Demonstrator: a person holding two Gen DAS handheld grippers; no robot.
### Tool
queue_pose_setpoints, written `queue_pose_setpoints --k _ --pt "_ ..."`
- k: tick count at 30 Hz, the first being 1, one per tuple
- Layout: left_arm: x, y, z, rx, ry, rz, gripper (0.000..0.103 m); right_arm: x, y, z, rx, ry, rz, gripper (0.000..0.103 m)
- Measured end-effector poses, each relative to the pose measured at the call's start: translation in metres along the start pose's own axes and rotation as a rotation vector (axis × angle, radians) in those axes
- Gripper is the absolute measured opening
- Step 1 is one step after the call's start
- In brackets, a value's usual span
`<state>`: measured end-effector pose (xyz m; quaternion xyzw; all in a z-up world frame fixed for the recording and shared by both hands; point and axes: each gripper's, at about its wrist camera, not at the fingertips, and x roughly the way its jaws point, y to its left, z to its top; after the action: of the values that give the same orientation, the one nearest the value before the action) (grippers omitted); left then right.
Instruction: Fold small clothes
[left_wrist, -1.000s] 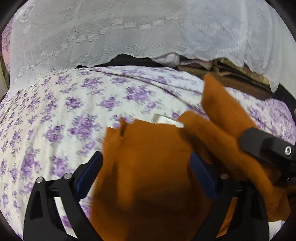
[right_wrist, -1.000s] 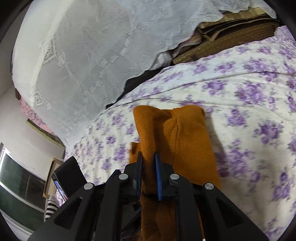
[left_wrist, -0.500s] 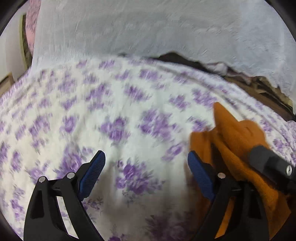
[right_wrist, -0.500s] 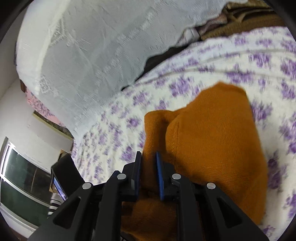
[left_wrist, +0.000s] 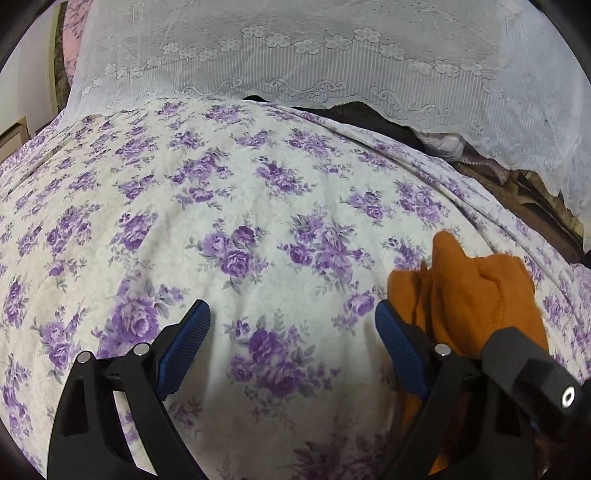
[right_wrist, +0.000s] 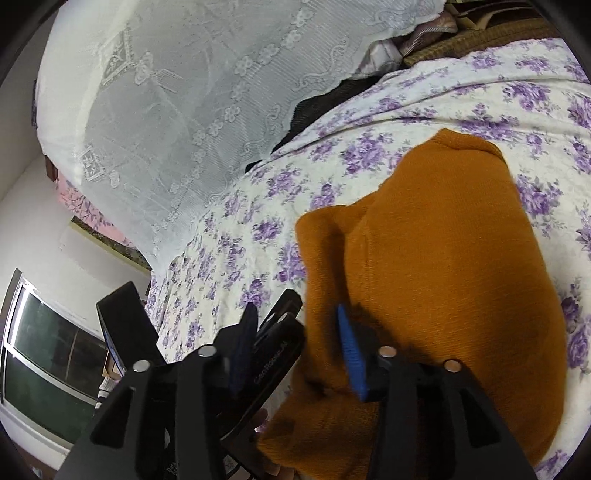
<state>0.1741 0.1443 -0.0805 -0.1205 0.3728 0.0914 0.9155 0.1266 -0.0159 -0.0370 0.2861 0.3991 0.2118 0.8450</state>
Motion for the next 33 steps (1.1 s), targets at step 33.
queue_pose_setpoints --k 33 --pt "-0.043 -0.028 -0.072 0.131 0.054 0.030 0.099 -0.066 -0.085 -0.041 -0.284 0.052 -0.236 0.038"
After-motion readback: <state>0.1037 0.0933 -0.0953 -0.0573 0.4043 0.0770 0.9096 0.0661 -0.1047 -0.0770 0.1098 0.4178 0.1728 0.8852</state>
